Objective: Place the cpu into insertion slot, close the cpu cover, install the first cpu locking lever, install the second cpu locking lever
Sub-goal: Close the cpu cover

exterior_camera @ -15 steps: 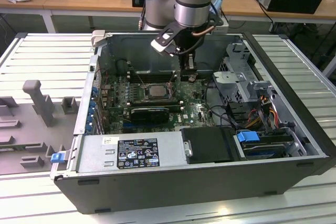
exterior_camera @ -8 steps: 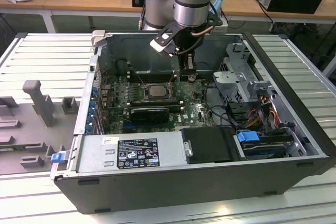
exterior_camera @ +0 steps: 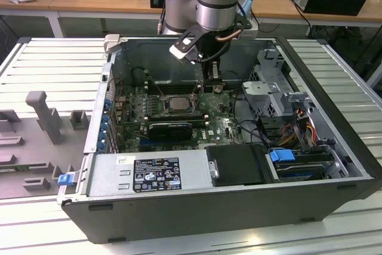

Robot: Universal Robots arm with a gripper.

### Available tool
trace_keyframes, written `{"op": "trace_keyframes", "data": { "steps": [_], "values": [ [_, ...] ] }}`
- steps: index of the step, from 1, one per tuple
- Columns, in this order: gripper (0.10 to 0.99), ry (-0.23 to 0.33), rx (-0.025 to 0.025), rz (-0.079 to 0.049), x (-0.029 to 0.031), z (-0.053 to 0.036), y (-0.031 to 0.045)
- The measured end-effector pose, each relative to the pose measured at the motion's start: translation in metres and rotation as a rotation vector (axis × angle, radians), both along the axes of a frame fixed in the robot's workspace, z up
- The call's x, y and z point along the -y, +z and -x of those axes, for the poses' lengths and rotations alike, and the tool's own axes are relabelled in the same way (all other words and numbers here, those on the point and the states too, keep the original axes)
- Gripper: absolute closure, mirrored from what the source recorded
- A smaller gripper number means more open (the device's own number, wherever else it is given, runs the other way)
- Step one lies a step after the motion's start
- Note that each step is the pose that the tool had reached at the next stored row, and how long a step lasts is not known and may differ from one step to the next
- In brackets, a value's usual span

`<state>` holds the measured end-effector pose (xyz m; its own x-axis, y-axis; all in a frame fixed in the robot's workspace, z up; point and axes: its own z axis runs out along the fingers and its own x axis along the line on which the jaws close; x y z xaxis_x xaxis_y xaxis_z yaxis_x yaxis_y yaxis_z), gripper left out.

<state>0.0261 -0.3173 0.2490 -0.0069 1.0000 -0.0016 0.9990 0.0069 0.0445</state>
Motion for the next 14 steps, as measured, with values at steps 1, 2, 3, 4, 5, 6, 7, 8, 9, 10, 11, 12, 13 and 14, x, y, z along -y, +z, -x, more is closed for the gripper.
{"op": "trace_keyframes", "data": {
  "steps": [1,2,3,4,5,6,7,8,9,10,11,12,13,14],
  "values": [
    [0.980,0.000,0.0000,0.000,0.0000,0.0004,0.0000],
    [0.980,0.000,0.0000,0.000,0.0000,0.0008,0.0000],
    [0.980,0.000,0.0000,0.000,0.0000,0.0018,0.0000],
    [0.980,0.000,0.0000,0.000,0.0000,0.0029,0.0000],
    [0.980,0.000,0.0000,0.000,0.0000,0.0041,0.0000],
    [0.980,0.000,0.0000,0.000,0.0000,0.0047,0.0000],
    [0.980,0.000,0.0000,0.000,0.0000,0.0053,0.0000],
    [0.980,0.000,0.0000,0.000,0.0000,0.0059,0.0000],
    [0.980,0.000,0.0000,0.000,0.0000,0.0065,0.0000],
    [0.980,0.000,0.0000,0.000,0.0000,0.0070,0.0000],
    [0.980,0.000,0.0000,0.000,0.0000,0.0077,0.0000],
    [0.980,0.000,0.0000,0.000,0.0000,0.0084,0.0000],
    [0.980,0.000,0.0000,0.000,0.0000,0.0093,0.0000],
    [0.980,0.000,0.0000,0.000,0.0000,0.0099,0.0000]
  ]
}}
